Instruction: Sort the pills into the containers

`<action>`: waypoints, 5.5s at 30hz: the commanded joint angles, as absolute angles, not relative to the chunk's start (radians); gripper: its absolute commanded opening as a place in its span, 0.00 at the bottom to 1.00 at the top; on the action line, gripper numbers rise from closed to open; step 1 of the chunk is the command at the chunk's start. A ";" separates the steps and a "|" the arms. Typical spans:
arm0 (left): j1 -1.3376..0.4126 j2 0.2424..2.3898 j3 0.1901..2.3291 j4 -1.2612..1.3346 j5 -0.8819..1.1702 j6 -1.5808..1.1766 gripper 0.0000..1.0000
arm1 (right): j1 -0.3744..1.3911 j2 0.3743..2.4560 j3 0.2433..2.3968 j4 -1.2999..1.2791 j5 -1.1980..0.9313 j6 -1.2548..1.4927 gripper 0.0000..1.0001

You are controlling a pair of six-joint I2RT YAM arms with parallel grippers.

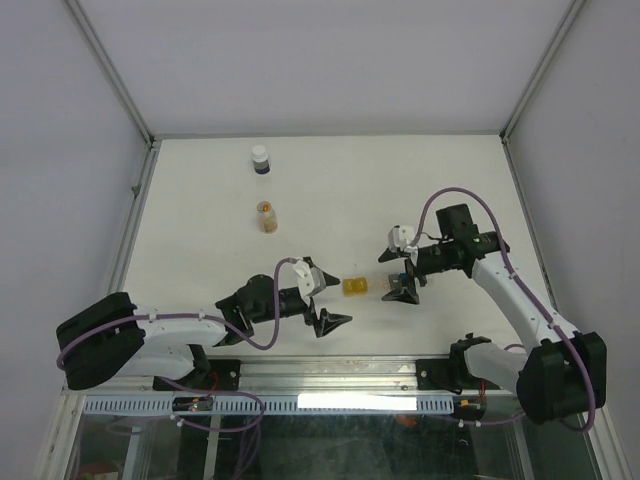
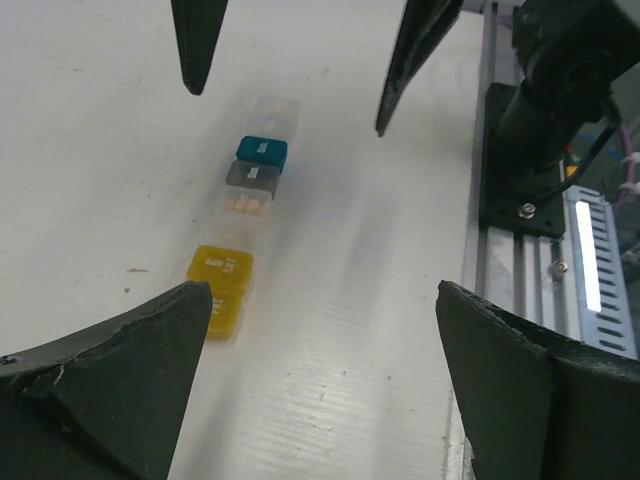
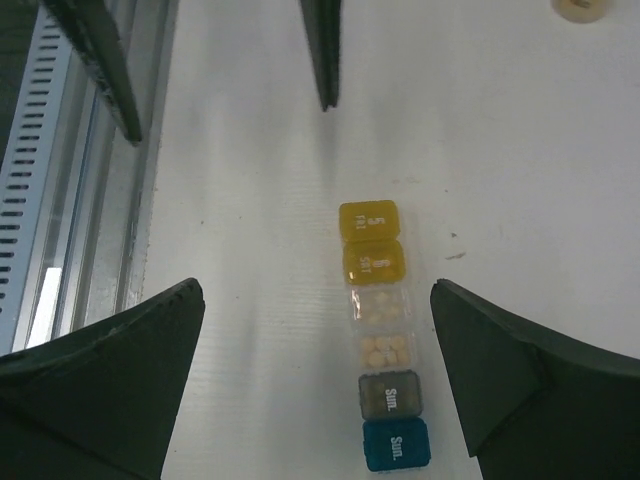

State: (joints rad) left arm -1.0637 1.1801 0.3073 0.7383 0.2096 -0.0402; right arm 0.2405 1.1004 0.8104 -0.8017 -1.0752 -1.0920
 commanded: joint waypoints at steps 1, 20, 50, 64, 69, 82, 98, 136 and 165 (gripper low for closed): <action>-1.068 1.264 0.319 0.938 0.192 0.127 0.99 | 0.304 1.148 0.809 -0.906 -1.108 -1.425 1.00; -1.066 1.461 0.263 1.104 0.127 0.111 0.99 | 0.387 1.094 0.676 -0.676 -0.977 -1.279 0.98; -1.045 1.567 0.161 1.247 0.098 0.116 0.96 | 0.689 1.386 0.707 -0.192 -0.586 -0.905 0.83; -1.045 1.571 0.144 1.271 0.099 0.104 0.95 | 0.715 1.466 0.743 -0.176 -0.553 -0.857 0.59; -1.045 1.569 0.142 1.282 0.098 0.098 0.94 | 0.715 1.471 0.749 -0.181 -0.544 -0.847 0.41; -0.974 1.500 0.138 1.377 0.005 -0.309 0.99 | 0.616 1.406 0.817 -0.151 -0.598 -0.473 0.30; -0.964 1.810 0.264 1.586 -0.155 -0.900 0.93 | 0.598 1.500 0.883 -0.061 -0.306 0.082 0.14; -0.994 1.983 0.528 1.319 -0.295 -1.051 0.09 | 0.523 1.484 0.874 -0.034 -0.459 0.164 0.10; -0.963 1.896 0.406 1.531 -0.144 -0.919 0.02 | 0.366 1.457 0.891 -0.072 -0.674 0.158 0.58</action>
